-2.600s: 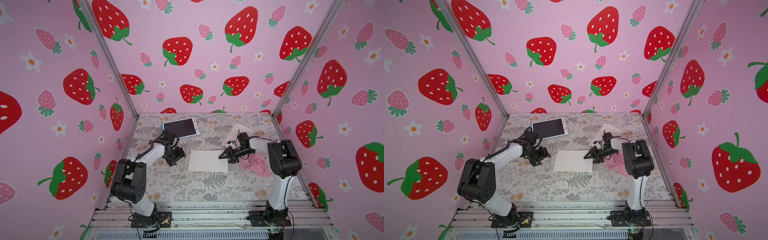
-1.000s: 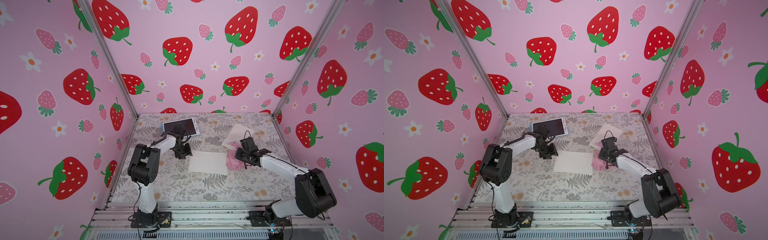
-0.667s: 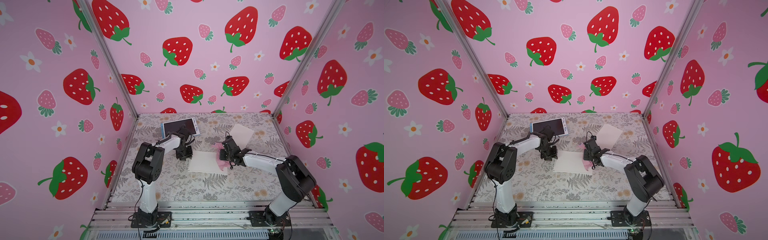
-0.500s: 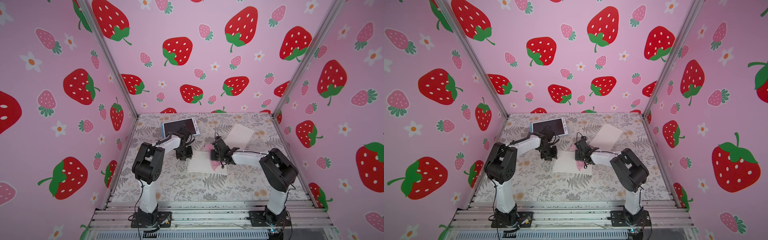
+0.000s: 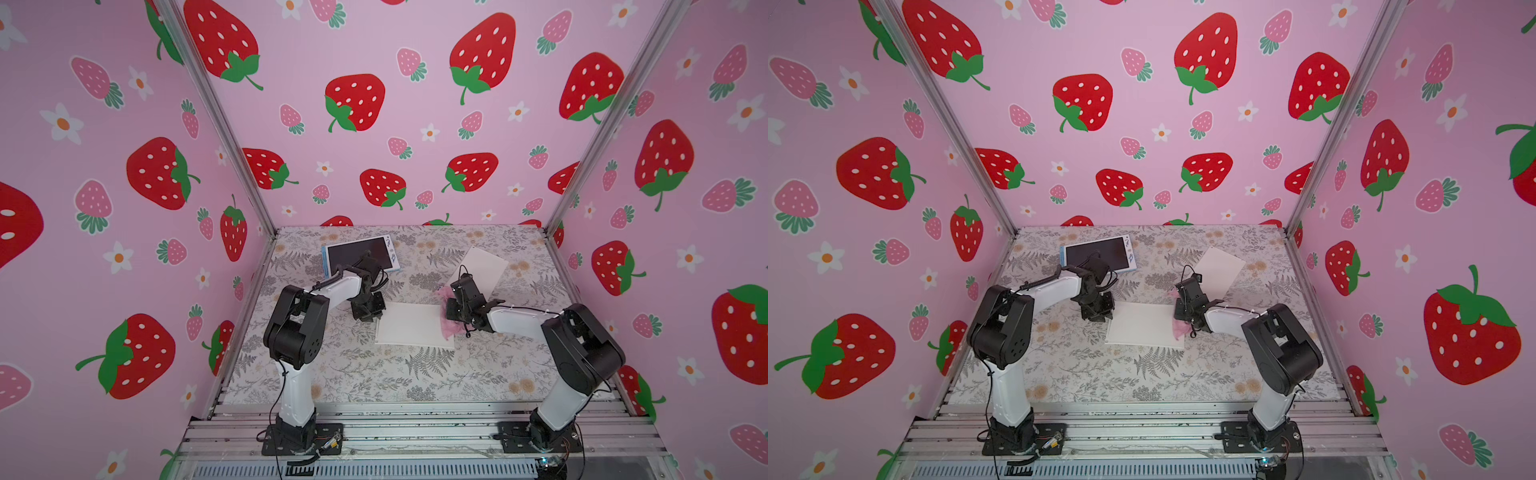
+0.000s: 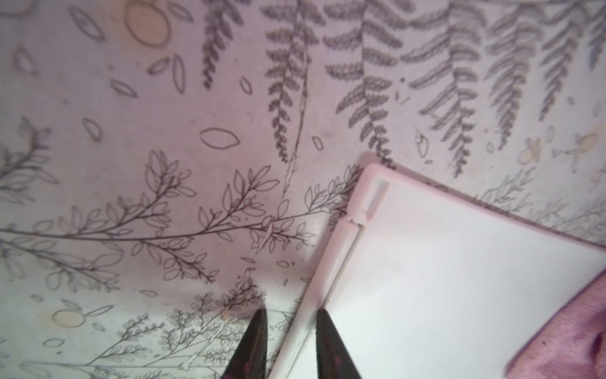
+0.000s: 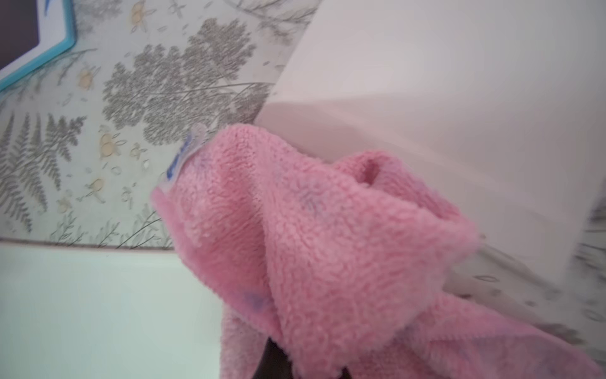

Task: Wipe the drawing tablet
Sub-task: Wipe the dirt from the drawing tablet.

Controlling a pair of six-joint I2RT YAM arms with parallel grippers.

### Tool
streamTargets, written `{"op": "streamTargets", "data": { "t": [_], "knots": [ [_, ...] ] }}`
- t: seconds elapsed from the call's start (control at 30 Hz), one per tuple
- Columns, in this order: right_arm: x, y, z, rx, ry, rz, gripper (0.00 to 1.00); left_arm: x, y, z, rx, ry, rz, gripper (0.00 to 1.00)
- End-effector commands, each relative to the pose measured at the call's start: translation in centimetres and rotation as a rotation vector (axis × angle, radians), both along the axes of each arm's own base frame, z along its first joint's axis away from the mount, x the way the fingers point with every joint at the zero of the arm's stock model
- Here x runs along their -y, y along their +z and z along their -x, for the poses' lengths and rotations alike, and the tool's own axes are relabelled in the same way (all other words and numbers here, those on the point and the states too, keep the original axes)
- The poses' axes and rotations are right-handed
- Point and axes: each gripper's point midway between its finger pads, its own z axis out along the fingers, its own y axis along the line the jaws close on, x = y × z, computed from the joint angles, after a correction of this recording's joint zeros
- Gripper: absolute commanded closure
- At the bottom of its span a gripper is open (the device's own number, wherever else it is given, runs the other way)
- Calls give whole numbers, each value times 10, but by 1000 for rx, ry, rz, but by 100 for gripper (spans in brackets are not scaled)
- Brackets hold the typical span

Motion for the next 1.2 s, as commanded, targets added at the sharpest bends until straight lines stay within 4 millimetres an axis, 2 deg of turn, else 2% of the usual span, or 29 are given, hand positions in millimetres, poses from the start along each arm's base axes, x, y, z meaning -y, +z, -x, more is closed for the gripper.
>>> {"op": "streamTargets", "data": {
  "t": [0.0,0.03,0.07,0.13,0.17,0.3,0.33,0.37,0.4,0.47,0.53,0.6,0.63,0.67,0.7,0.77,0.83,0.9,0.97,1.0,1.1,1.13,1.17],
  "knots": [
    [-90,2,11,-37,183,-146,100,-15,-44,47,-194,10,-87,73],
    [-104,2,7,-47,184,-174,100,-16,-44,48,-197,12,-92,74],
    [-109,1,4,-58,170,-192,100,-16,-45,48,-197,14,-93,74],
    [-99,-7,-3,-84,108,-187,100,-17,-46,51,-205,16,-100,74],
    [-87,-11,-5,-101,79,-180,100,-18,-46,52,-208,20,-102,74],
    [-3,-23,0,-144,-41,-74,100,-19,-49,53,-210,34,-107,76],
    [13,-21,4,-138,-36,-38,100,-20,-49,54,-213,37,-109,76],
    [19,-18,9,-126,-17,-14,100,-20,-49,54,-214,40,-113,77],
    [17,-15,14,-123,18,-15,100,-21,-49,54,-211,42,-113,77],
    [-11,-8,25,-112,105,-56,100,-22,-49,54,-205,46,-119,77],
    [-62,0,39,-98,227,-98,100,-21,-50,55,-209,48,-117,77],
    [-98,2,48,-114,283,-130,100,-20,-50,56,-211,46,-116,77],
    [-105,0,50,-129,275,-140,100,-20,-51,55,-210,45,-118,77],
    [-101,-5,49,-143,248,-139,100,-20,-51,56,-212,44,-118,77],
    [-90,-10,48,-160,207,-130,100,-20,-51,56,-211,43,-119,77],
    [-53,-21,47,-195,134,-107,100,-20,-52,56,-213,45,-120,78],
    [-14,-24,51,-200,87,-69,100,-20,-52,56,-214,46,-117,78],
    [3,-19,58,-176,102,-43,100,-19,-51,55,-208,46,-113,78],
    [-10,-11,66,-153,161,-64,100,-18,-50,55,-207,45,-107,78],
    [-29,-5,70,-134,203,-84,100,-18,-50,55,-206,43,-107,78],
    [-103,6,80,-113,340,-147,100,-16,-49,54,-204,41,-103,78],
    [-123,7,81,-120,367,-157,100,-16,-49,54,-206,39,-101,78],
    [-131,5,81,-131,367,-157,100,-16,-49,54,-205,37,-100,78]
  ]
}}
